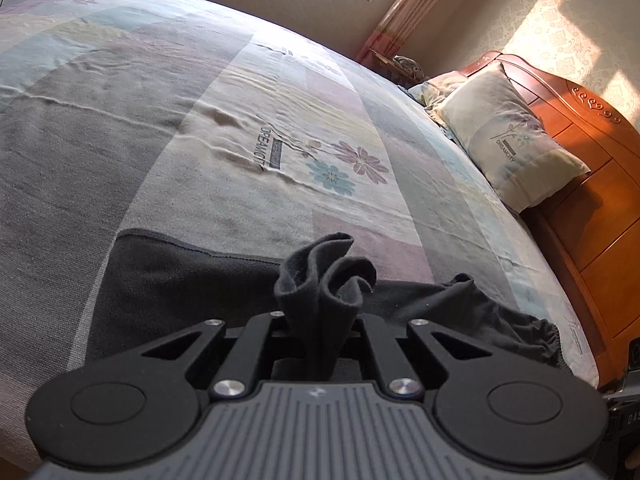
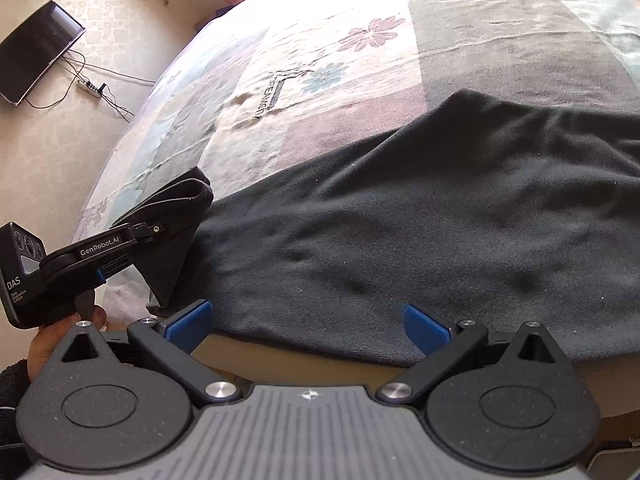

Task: Fold clothes

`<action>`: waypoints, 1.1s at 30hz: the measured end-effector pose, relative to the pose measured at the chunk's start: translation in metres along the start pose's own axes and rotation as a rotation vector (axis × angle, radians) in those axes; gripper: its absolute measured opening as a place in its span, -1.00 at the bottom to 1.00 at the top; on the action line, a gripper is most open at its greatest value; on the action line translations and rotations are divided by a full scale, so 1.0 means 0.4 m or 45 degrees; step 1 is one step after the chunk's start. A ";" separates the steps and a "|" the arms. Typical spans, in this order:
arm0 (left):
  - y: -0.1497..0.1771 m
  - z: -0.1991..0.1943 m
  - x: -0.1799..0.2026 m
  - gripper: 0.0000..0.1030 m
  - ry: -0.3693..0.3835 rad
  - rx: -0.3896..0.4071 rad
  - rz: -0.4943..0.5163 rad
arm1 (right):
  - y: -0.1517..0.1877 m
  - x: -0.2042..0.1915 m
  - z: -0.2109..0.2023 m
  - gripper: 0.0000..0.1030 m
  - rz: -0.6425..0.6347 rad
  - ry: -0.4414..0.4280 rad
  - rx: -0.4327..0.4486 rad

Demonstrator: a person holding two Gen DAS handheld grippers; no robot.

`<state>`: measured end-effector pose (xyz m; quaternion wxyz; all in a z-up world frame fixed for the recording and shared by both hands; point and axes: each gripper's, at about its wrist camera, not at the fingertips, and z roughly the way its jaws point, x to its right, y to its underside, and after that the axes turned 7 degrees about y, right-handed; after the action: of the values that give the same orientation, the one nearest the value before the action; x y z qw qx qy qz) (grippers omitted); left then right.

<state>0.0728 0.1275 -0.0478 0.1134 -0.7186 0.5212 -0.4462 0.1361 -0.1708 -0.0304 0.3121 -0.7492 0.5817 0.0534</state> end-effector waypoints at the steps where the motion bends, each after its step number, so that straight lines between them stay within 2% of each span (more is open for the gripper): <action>1: 0.005 0.006 0.002 -0.91 -0.001 -0.011 0.013 | 0.000 0.000 0.001 1.00 0.000 0.003 -0.002; 4: 0.018 0.024 0.004 -0.91 -0.002 -0.053 0.032 | -0.001 0.001 0.007 1.00 0.002 0.015 -0.008; 5: 0.023 0.032 0.001 -0.83 0.001 -0.076 0.029 | -0.002 0.001 0.008 1.00 0.004 0.018 -0.011; 6: 0.028 0.038 -0.001 -0.60 0.005 -0.100 0.023 | -0.002 0.002 0.010 1.00 0.005 0.020 -0.013; 8: 0.021 0.022 -0.003 -0.29 0.030 -0.089 0.030 | -0.002 0.001 0.013 1.00 0.006 0.026 -0.016; 13: -0.003 -0.028 -0.004 -0.18 0.096 -0.043 0.056 | -0.003 0.003 0.015 1.00 0.010 0.034 -0.016; 17: -0.022 -0.069 -0.006 0.08 0.149 -0.006 0.076 | -0.006 0.006 0.016 1.00 0.010 0.037 -0.012; 18: -0.027 -0.079 -0.006 0.10 0.162 0.003 0.081 | -0.006 0.005 0.017 1.00 0.008 0.037 -0.011; 20: -0.040 -0.077 -0.039 0.11 0.110 0.024 0.047 | -0.007 0.000 0.020 1.00 -0.003 0.038 -0.013; 26: -0.036 0.021 -0.153 0.10 -0.039 -0.004 -0.047 | -0.008 -0.027 0.028 1.00 -0.059 0.029 -0.022; 30: -0.025 0.007 -0.167 0.10 -0.016 0.009 -0.102 | -0.013 -0.052 0.025 1.00 -0.105 0.003 -0.005; 33: -0.002 -0.029 -0.175 0.13 0.006 0.003 -0.148 | -0.027 -0.096 0.026 1.00 -0.189 -0.061 0.036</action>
<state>0.0604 0.1908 -0.0773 0.0869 -0.7466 0.4784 -0.4541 0.1366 -0.1318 -0.0172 0.3396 -0.7844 0.5175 0.0397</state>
